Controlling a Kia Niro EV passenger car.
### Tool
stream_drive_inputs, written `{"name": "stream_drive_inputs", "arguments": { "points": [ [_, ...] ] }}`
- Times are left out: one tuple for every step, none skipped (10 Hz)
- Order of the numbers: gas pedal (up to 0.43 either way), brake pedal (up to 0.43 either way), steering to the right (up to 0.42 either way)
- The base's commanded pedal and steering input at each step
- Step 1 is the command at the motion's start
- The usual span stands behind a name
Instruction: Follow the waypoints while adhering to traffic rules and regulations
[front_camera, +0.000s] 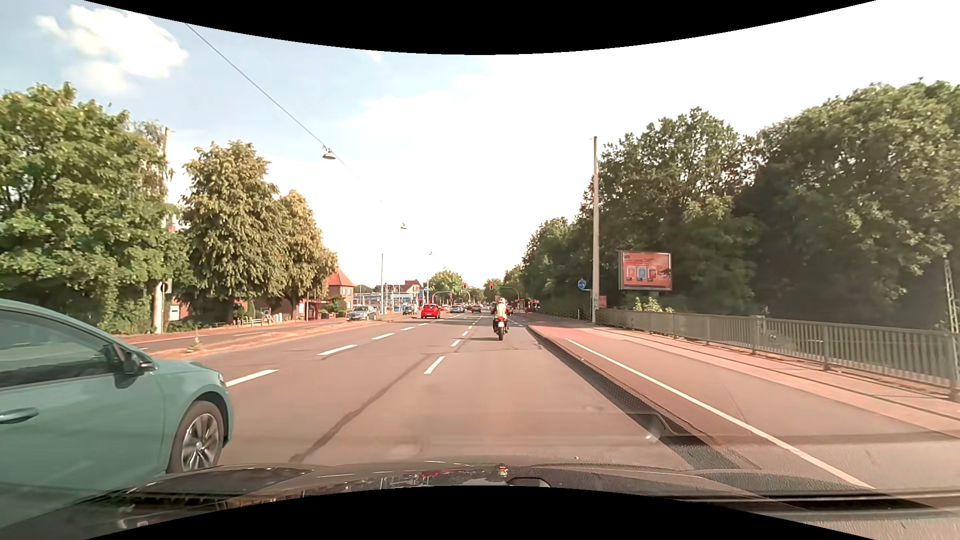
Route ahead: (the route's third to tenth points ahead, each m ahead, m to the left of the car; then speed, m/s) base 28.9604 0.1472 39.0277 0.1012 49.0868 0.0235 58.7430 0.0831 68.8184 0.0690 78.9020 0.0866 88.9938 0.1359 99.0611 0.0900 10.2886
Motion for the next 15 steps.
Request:
{"name": "stream_drive_inputs", "arguments": {
  "points": [
    [0.11,0.0,0.001],
    [0.11,0.0,0.001],
    [0.079,0.0,0.002],
    [0.059,0.0,0.003],
    [0.059,0.0,0.004],
    [0.067,0.0,0.009],
    [0.067,0.0,0.01],
    [0.067,0.0,0.009],
    [0.067,0.0,0.009],
    [0.067,0.0,0.009],
    [0.079,0.0,0.009],
    [0.087,0.0,0.009],
    [0.087,0.0,0.009],
    [0.087,0.0,0.009],
    [0.087,0.0,0.009]
  ]
}}
